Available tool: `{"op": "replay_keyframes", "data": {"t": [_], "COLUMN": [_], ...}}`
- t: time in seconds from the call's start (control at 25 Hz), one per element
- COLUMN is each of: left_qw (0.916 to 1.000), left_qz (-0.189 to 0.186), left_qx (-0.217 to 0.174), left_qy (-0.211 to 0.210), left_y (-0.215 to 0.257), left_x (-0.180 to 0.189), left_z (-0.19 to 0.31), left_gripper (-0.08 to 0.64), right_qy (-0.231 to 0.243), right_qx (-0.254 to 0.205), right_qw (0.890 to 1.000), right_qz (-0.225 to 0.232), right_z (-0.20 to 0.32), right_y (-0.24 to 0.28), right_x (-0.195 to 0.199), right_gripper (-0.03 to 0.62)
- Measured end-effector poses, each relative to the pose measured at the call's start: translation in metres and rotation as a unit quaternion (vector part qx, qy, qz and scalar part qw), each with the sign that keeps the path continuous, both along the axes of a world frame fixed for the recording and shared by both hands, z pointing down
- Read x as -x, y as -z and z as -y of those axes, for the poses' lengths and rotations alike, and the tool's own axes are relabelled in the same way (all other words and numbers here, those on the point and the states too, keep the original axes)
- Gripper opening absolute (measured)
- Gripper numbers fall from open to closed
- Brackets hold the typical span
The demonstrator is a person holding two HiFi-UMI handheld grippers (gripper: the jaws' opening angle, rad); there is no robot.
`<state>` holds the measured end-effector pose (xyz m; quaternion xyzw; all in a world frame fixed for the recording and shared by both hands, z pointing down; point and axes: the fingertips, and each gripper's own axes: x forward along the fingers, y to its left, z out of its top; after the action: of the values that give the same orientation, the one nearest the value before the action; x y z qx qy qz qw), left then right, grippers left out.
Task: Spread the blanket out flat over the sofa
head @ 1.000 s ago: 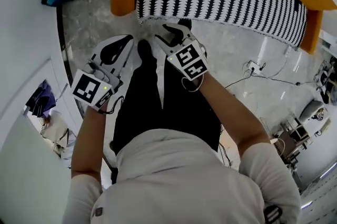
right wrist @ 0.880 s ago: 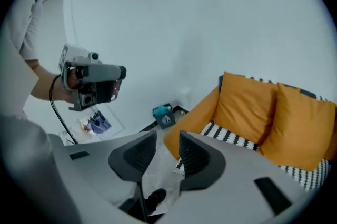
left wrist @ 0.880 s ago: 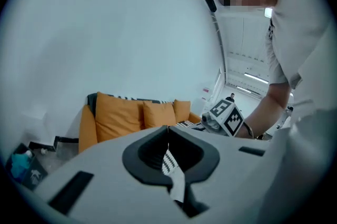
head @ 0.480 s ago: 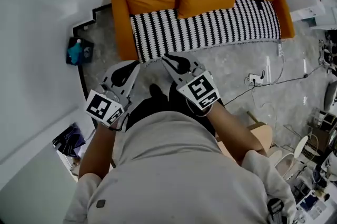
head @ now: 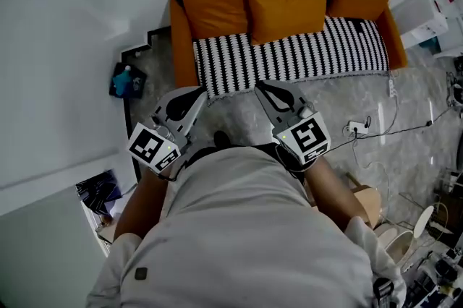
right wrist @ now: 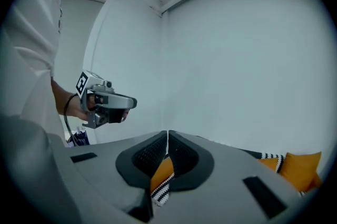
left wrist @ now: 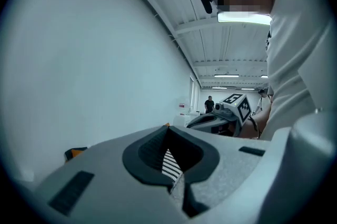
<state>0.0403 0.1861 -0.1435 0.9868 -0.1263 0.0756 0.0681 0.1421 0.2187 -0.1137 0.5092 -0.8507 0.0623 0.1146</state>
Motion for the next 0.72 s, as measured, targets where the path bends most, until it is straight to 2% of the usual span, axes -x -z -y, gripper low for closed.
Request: {"op": "replay_keyframes", "data": {"t": [0.24, 0.36, 0.44, 0.56, 0.72], "left_qw": [0.9992, 0.9984, 0.9981, 0.9977, 0.9977], "left_qz": [0.001, -0.008, -0.002, 0.009, 0.002], "left_qx": [-0.001, 0.004, -0.006, -0.015, -0.011], "left_qy": [0.039, 0.056, 0.061, 0.066, 0.067], "left_y": [-0.001, -0.003, -0.003, -0.007, -0.006], "left_x": [-0.046, -0.07, -0.086, -0.106, -0.119], "left_z": [-0.06, -0.095, -0.12, -0.153, -0.191], "left_gripper": [0.009, 0.009, 0.009, 0.009, 0.009], "right_qy": [0.01, 0.003, -0.004, -0.004, -0.005], "right_qx": [-0.019, -0.011, 0.002, -0.015, -0.022], "right_qw": [1.0, 1.0, 1.0, 1.0, 1.0], "right_qz": [0.004, 0.005, 0.011, 0.011, 0.017], "right_z": [-0.069, -0.11, -0.137, -0.17, -0.205], "right_y": [0.008, 0.011, 0.012, 0.01, 0.01], "right_x": [-0.058, -0.084, -0.099, -0.118, -0.129], "right_gripper": [0.031, 0.031, 0.031, 0.031, 0.031]}}
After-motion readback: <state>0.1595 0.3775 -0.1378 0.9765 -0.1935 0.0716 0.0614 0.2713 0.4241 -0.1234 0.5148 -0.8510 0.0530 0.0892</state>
